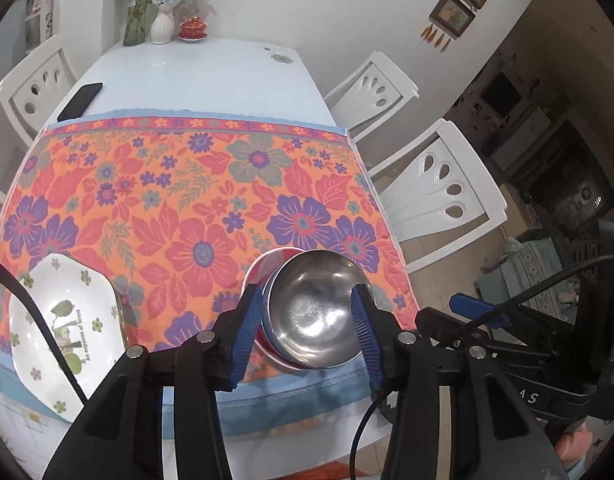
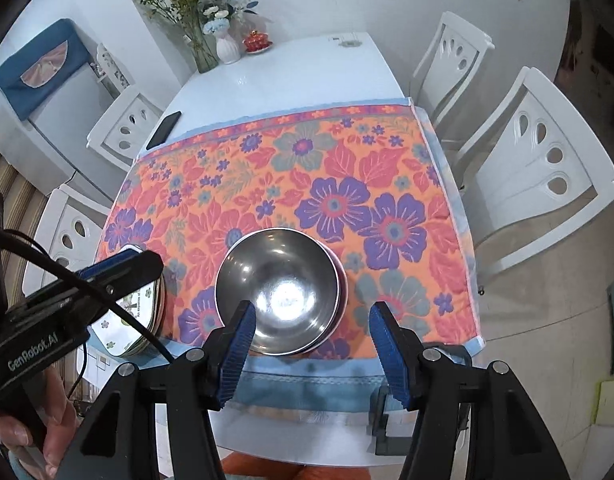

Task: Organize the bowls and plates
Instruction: 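Move both open grippers to the rim of the nested bowl stack, then close both grippers on the nested bowl stack rim and lift it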

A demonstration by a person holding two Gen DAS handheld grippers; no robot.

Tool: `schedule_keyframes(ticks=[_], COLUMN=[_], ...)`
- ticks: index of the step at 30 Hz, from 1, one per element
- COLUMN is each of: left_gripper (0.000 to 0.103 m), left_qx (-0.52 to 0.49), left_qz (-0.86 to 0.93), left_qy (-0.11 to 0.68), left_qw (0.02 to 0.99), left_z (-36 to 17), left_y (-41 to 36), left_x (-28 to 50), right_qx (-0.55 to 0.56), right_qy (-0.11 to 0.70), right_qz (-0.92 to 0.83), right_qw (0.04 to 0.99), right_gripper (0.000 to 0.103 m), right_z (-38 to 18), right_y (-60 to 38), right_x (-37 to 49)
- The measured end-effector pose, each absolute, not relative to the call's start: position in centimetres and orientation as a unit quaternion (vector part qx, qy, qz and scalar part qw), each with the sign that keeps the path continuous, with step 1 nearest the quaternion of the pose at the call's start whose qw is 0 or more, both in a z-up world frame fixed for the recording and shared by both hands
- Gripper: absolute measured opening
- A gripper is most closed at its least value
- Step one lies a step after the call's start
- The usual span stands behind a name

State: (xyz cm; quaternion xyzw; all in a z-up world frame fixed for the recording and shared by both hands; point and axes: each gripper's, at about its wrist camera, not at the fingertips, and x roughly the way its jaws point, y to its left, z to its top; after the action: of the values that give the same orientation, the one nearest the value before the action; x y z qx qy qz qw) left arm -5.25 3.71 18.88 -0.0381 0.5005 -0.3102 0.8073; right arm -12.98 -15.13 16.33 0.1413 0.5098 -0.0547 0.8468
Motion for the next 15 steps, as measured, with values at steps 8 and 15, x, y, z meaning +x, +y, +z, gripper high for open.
schedule_keyframes(ticks=[8, 15], left_gripper=[0.063, 0.063], left_qx=[-0.063, -0.086], left_qz=[-0.291, -0.272], left_qy=[0.533, 0.566], left_qw=[0.792, 0.774], left_z=[15.6, 12.0], left_y=[3.2, 3.5], left_x=[-4.4, -3.0], right_qx=[0.158, 0.200], right_qy=[0.512, 0.526], right_qz=[-0.048, -0.053], right_qw=[0.843, 0.825], right_gripper=[0.057, 0.057], right_z=[13.5, 10.2], right_y=[-16.4, -18.4], right_x=[-12.0, -11.1])
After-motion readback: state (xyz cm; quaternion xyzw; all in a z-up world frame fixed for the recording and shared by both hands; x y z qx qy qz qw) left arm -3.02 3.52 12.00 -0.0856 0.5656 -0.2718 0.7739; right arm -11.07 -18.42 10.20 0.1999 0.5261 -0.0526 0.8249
